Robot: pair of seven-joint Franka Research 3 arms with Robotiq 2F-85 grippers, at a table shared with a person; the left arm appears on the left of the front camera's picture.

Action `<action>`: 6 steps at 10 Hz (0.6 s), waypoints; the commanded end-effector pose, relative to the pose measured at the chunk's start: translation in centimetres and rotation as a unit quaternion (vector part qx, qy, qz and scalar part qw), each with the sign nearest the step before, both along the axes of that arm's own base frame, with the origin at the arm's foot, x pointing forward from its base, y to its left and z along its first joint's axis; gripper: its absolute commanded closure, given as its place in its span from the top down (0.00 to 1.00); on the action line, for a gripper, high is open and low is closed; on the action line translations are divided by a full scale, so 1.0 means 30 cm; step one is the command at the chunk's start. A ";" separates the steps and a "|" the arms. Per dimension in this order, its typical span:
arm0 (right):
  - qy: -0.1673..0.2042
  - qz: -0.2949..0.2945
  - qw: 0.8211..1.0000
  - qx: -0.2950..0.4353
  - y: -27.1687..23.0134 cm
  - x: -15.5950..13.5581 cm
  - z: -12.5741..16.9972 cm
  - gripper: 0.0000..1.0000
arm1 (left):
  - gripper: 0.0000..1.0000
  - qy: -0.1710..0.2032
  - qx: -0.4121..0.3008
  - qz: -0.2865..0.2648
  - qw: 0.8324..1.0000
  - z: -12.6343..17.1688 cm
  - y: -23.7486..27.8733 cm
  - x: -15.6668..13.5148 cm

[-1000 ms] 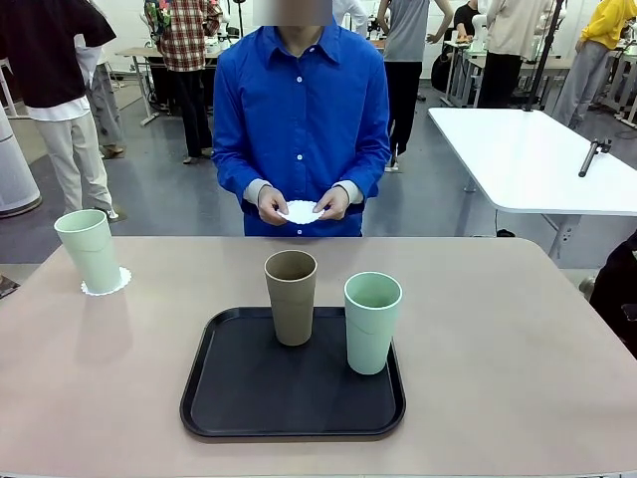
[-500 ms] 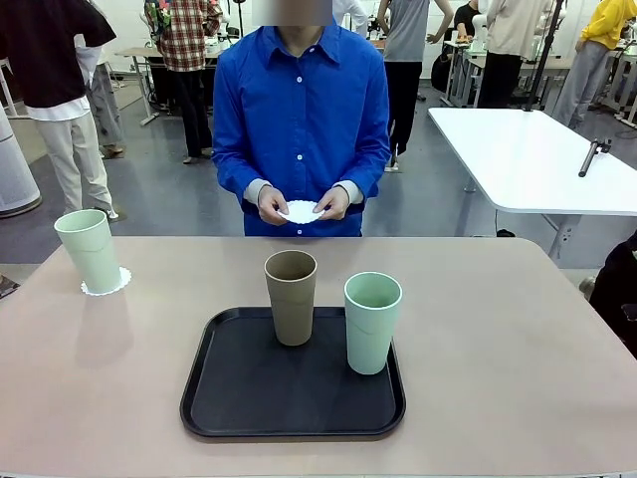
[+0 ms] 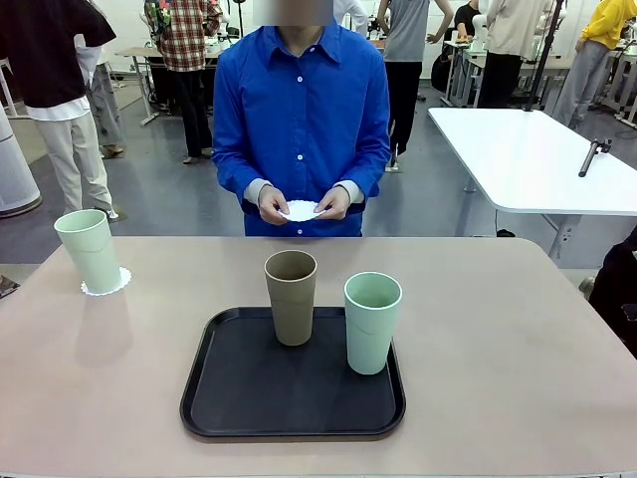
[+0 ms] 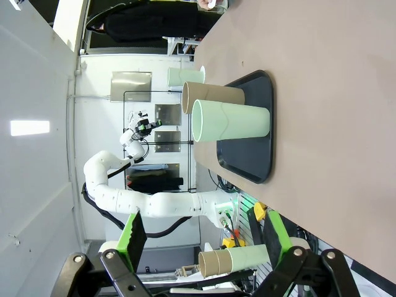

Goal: Place coasters on the table and set cups on them.
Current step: Take one Reusable plastic cup from the Flat Tray and place it on a coaster set by the human.

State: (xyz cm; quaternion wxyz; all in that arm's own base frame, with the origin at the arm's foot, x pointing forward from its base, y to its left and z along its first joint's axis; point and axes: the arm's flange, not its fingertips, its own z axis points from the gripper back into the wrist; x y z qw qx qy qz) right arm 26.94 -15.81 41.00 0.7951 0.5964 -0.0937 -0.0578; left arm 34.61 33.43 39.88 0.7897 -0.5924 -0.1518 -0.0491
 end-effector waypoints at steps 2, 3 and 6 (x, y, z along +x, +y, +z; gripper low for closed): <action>-0.009 0.001 1.000 0.005 0.001 -0.004 -0.001 1.00 | 1.00 -0.004 -0.010 -0.008 1.000 -0.012 -0.009 -0.008; -0.009 0.001 1.000 0.005 0.001 -0.004 -0.001 1.00 | 1.00 -0.004 -0.010 -0.008 1.000 -0.012 -0.009 -0.008; -0.009 0.001 1.000 0.005 0.001 -0.004 -0.001 1.00 | 1.00 -0.004 -0.010 -0.008 1.000 -0.012 -0.009 -0.008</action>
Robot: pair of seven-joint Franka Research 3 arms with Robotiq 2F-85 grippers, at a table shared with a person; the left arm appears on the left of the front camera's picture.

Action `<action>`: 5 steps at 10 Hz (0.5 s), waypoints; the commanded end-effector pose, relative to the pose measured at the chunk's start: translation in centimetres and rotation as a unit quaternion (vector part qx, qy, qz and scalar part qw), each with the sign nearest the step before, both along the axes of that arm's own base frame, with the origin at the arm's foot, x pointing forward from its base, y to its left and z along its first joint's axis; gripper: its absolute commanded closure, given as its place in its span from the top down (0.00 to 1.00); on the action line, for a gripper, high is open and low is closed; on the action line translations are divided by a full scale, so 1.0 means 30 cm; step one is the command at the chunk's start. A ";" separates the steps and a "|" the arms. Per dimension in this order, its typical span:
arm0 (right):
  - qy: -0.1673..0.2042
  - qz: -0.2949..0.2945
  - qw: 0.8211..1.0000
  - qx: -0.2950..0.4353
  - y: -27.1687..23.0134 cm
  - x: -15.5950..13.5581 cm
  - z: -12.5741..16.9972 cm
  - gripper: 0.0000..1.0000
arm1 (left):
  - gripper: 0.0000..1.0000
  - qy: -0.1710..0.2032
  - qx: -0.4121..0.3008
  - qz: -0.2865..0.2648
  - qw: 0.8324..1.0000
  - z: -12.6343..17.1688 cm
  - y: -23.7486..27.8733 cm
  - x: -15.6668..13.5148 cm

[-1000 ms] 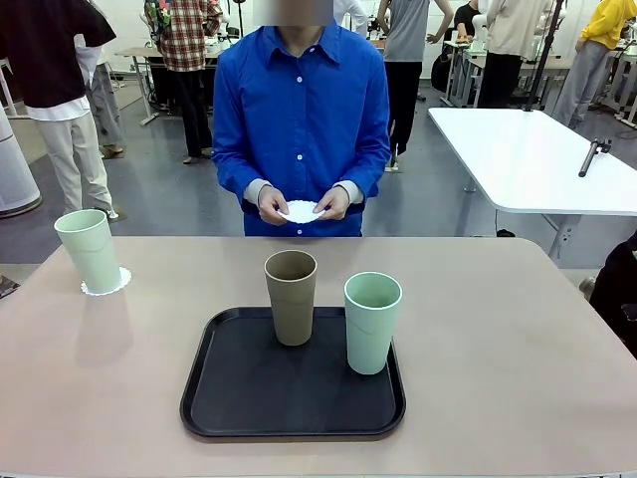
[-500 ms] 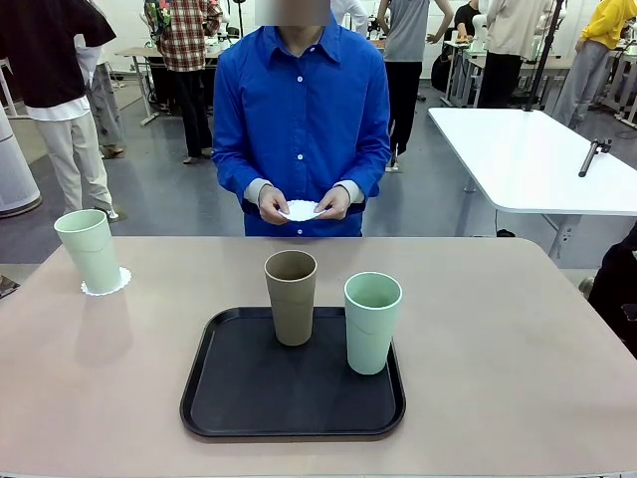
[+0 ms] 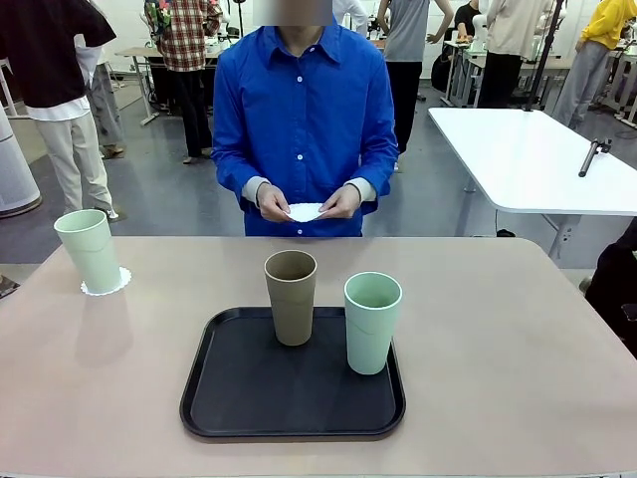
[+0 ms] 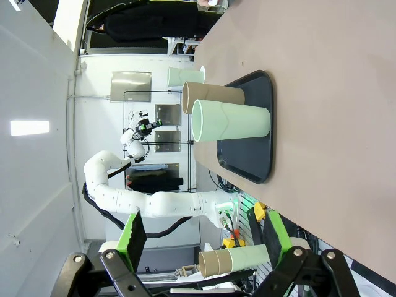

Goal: Place coasters on the table and set cups on them.
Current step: Take one Reusable plastic cup from the Flat Tray and place it on a coaster set by the human.

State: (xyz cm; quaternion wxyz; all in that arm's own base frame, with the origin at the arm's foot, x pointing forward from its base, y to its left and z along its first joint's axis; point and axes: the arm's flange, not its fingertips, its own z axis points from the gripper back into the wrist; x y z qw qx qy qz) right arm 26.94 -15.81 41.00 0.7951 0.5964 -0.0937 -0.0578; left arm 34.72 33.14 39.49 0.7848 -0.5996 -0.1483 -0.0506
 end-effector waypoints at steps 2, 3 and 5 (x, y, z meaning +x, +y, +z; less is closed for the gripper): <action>-0.009 0.001 1.000 0.005 0.001 -0.004 -0.001 1.00 | 1.00 -0.006 -0.002 -0.003 1.000 0.001 0.001 -0.011; -0.009 0.001 1.000 0.005 0.001 -0.004 -0.001 1.00 | 1.00 -0.006 -0.002 -0.003 1.000 0.001 0.001 -0.011; -0.009 0.001 1.000 0.005 0.001 -0.004 -0.001 1.00 | 1.00 -0.006 -0.002 -0.003 1.000 0.001 0.001 -0.011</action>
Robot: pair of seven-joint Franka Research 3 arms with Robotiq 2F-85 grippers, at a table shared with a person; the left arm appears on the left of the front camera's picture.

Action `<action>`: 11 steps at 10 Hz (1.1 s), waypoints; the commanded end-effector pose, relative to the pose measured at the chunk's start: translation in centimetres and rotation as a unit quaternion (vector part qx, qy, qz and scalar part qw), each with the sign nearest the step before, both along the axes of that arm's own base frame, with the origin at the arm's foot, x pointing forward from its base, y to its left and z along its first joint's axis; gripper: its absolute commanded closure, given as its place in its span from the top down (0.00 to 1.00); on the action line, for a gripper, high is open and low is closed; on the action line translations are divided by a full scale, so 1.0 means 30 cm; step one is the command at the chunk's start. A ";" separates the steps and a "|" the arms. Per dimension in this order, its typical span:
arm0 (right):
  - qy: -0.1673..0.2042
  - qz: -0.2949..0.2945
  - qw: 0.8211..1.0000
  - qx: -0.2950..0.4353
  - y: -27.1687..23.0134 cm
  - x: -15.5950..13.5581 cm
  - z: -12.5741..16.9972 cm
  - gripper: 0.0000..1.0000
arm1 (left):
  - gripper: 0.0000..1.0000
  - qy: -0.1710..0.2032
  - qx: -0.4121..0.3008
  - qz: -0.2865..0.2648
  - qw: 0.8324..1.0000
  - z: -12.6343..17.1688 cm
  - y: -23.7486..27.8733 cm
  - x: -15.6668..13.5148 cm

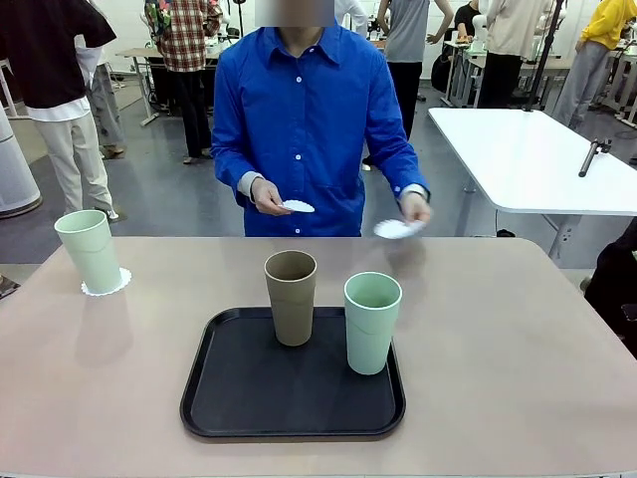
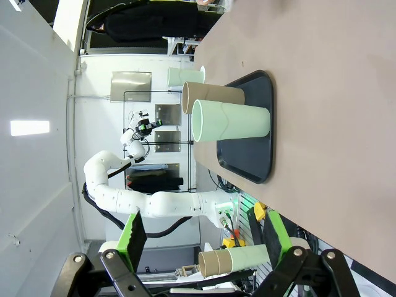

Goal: Place coasters on the table and set cups on them.
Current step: Take one Reusable plastic cup from the Flat Tray and place it on a coaster set by the human.

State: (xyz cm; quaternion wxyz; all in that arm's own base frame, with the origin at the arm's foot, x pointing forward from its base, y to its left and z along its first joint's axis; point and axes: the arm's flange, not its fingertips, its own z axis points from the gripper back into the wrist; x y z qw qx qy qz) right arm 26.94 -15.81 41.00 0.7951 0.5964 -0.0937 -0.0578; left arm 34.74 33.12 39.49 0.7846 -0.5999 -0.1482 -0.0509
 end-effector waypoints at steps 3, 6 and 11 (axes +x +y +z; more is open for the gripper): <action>-0.009 0.001 1.000 0.005 0.001 -0.004 -0.001 1.00 | 1.00 -0.006 -0.002 -0.003 1.000 0.001 0.002 -0.012; -0.009 0.001 1.000 0.005 0.001 -0.004 -0.001 1.00 | 1.00 -0.006 -0.002 -0.003 1.000 0.001 0.002 -0.012; -0.009 0.001 1.000 0.005 0.001 -0.004 -0.001 1.00 | 1.00 -0.006 -0.002 -0.003 1.000 0.001 0.002 -0.012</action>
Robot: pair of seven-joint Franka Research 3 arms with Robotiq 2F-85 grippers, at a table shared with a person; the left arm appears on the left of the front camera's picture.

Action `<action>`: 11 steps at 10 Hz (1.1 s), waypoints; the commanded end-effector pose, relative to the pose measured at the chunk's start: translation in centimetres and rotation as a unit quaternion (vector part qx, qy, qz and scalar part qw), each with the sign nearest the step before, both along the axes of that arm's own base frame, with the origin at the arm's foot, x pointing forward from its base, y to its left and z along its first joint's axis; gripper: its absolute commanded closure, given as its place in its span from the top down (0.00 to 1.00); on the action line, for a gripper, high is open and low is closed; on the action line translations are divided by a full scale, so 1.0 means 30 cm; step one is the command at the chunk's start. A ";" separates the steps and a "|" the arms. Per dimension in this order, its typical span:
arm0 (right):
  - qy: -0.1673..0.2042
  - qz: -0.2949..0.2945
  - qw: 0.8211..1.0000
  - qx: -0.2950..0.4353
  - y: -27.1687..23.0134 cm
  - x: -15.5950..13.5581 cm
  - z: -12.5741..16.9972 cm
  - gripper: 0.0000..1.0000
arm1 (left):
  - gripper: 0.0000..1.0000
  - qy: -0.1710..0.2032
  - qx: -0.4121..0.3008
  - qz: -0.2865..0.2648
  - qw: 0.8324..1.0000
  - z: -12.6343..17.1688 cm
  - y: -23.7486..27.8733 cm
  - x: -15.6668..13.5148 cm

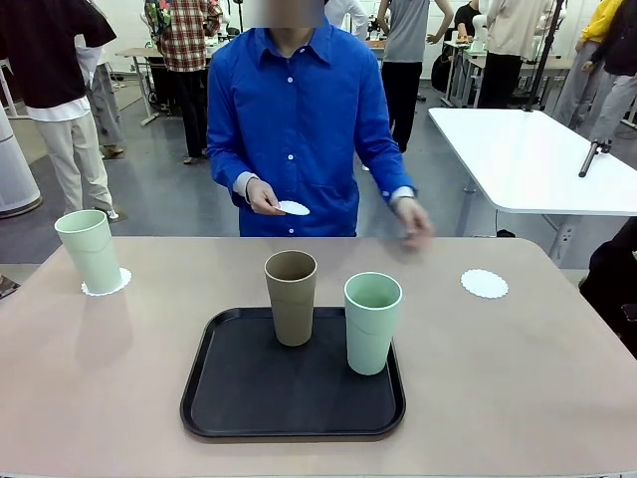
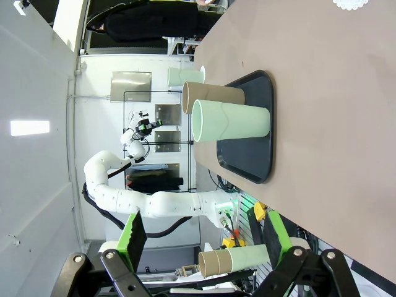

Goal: Place coasters on the table and set cups on them.
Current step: Take one Reusable plastic cup from the Flat Tray and place it on a coaster set by the human.

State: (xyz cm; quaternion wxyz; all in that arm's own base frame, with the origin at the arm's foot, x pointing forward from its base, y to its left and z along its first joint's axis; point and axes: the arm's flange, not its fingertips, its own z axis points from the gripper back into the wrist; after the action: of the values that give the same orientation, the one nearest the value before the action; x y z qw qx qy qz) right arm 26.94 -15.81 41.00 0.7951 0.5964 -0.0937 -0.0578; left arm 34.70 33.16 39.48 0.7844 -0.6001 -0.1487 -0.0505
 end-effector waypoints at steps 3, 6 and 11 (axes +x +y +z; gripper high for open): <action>-0.009 0.001 1.000 0.005 0.001 -0.004 -0.001 1.00 | 1.00 -0.005 -0.002 -0.004 1.000 0.001 0.000 -0.010; -0.009 0.001 1.000 0.005 0.001 -0.004 -0.001 1.00 | 1.00 -0.005 -0.002 -0.004 1.000 0.001 0.000 -0.010; -0.009 0.001 1.000 0.005 0.001 -0.004 -0.001 1.00 | 1.00 -0.005 -0.002 -0.004 1.000 0.001 0.000 -0.010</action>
State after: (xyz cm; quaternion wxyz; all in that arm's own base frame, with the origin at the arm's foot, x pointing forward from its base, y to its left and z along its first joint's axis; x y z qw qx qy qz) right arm 26.94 -15.81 41.00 0.7951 0.5964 -0.0937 -0.0578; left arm 34.71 33.15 39.47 0.7843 -0.6002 -0.1487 -0.0507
